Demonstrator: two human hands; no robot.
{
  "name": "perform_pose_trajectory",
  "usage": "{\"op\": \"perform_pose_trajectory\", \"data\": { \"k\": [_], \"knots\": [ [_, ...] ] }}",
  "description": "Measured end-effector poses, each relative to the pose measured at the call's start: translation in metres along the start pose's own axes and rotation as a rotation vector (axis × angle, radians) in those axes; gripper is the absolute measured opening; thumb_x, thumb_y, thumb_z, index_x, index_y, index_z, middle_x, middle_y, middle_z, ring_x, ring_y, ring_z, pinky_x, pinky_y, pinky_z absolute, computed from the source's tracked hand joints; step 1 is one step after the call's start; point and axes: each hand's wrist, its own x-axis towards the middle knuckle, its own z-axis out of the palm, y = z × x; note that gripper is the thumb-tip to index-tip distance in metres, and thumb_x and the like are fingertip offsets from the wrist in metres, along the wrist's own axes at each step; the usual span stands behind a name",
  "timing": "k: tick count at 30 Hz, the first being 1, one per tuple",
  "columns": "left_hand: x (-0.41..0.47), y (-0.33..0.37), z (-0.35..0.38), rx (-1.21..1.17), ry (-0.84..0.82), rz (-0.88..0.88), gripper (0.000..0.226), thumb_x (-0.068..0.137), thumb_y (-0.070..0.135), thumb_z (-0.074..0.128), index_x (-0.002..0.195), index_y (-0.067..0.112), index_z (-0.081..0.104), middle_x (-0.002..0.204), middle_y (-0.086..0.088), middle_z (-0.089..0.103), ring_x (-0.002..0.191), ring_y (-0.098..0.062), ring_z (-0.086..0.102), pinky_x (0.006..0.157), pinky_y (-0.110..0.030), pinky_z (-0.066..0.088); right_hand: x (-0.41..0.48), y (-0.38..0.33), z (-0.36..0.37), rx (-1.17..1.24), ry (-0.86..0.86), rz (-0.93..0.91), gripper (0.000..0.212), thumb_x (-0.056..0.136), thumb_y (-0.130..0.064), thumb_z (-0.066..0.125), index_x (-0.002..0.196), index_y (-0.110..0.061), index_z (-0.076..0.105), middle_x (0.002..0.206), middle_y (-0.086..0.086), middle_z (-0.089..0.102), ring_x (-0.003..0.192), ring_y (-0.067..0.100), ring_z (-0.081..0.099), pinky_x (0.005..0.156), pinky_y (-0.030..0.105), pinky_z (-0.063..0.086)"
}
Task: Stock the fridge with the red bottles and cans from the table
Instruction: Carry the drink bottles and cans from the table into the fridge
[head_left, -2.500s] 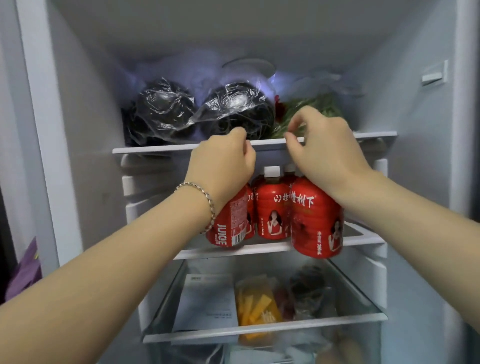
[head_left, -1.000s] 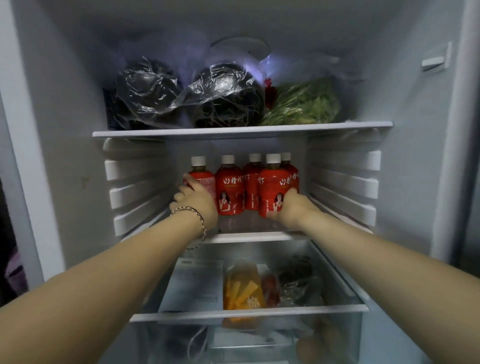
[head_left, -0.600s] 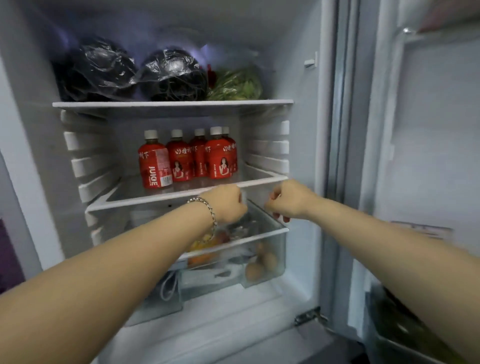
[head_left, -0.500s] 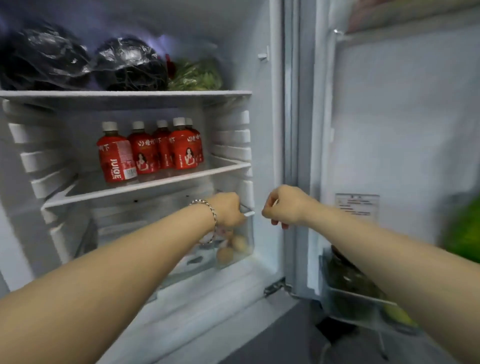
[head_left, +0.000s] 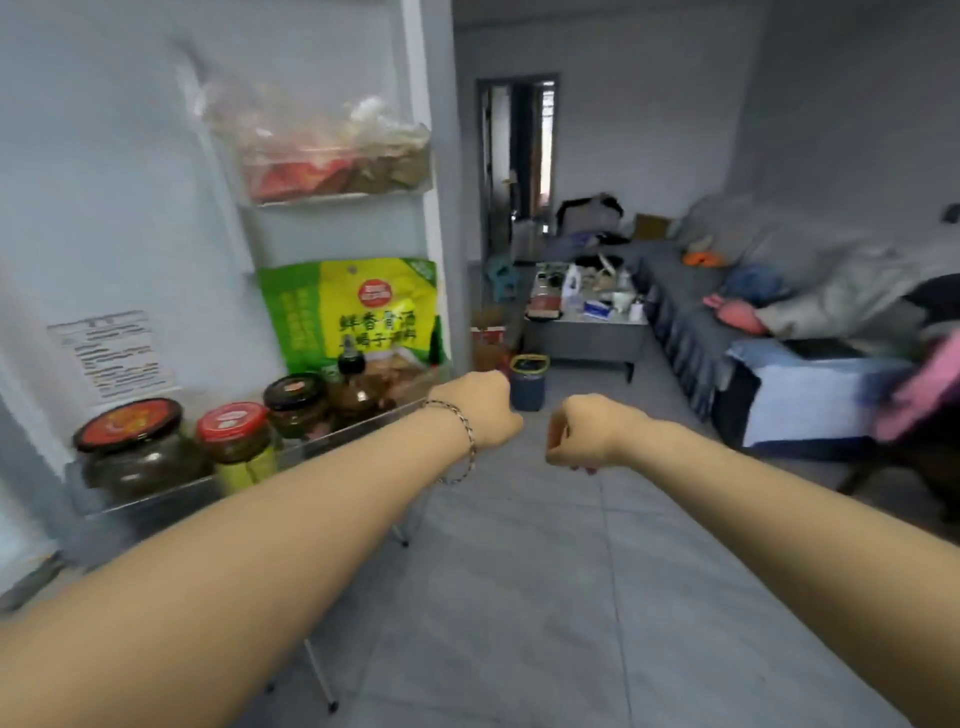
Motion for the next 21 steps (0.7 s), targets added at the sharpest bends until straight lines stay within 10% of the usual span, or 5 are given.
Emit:
{"op": "perform_pose_trajectory", "data": {
  "k": [12,21],
  "knots": [
    [0.158,0.376,0.126,0.002,-0.198,0.435,0.027,0.091,0.031,0.048,0.107,0.011,0.057,0.110,-0.008,0.059,0.099,-0.027,0.056,0.075,-0.031,0.042,-0.099,0.397,-0.024,0.052,0.096,0.587,0.027,0.086,-0.038,0.056,0.099,-0.015,0.064,0.108,0.005,0.062,0.102,0.025,0.058,0.083,0.034,0.049],
    [0.271,0.589,0.210,0.021,-0.356,0.723,0.027,0.091,0.028,0.047,0.110,0.011,0.058,0.114,-0.008,0.059,0.104,-0.026,0.057,0.081,-0.032,0.045,-0.134,0.618,-0.038,0.252,0.119,0.877,0.021,0.089,-0.033,0.054,0.097,-0.015,0.060,0.100,0.004,0.060,0.096,0.023,0.060,0.082,0.033,0.051]
  ]
}}
